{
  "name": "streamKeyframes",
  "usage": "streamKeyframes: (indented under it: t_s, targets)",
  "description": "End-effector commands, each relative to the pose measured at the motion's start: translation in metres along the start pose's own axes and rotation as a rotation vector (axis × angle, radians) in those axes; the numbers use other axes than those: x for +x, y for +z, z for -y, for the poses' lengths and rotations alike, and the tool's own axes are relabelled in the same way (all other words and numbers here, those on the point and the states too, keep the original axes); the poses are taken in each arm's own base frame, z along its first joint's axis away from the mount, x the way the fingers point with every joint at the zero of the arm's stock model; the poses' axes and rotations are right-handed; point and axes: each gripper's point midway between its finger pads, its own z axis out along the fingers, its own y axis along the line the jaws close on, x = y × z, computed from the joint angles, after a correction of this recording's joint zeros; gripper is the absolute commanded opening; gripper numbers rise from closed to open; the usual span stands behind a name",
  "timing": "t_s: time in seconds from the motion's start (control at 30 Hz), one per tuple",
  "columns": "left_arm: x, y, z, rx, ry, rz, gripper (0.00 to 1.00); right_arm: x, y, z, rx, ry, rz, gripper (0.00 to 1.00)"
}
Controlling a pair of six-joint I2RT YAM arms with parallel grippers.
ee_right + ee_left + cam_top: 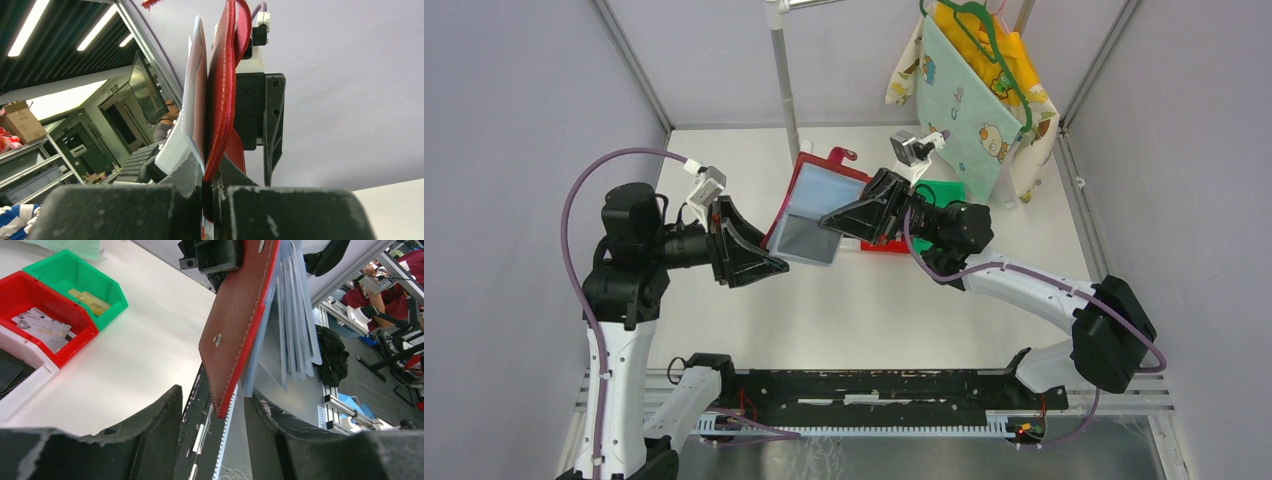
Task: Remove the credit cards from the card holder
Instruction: Remove the credit card from the card holder.
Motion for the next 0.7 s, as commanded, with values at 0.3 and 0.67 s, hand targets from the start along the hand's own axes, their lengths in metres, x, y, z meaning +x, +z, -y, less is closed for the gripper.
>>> streamKeyframes:
  t_s: [0.3,0.67]
  targets:
    - [-0.012,-0.001,-0.003,-0.017,0.131,0.021,0.39,-0.001,-0.001,-0.033,-0.109,0.001,0.002,0.0]
    - [0.0,-0.003,0.009,0.034,0.148,0.001,0.82,-0.002,0.002,-0.026,-0.047,-0.067,-0.027,0.0]
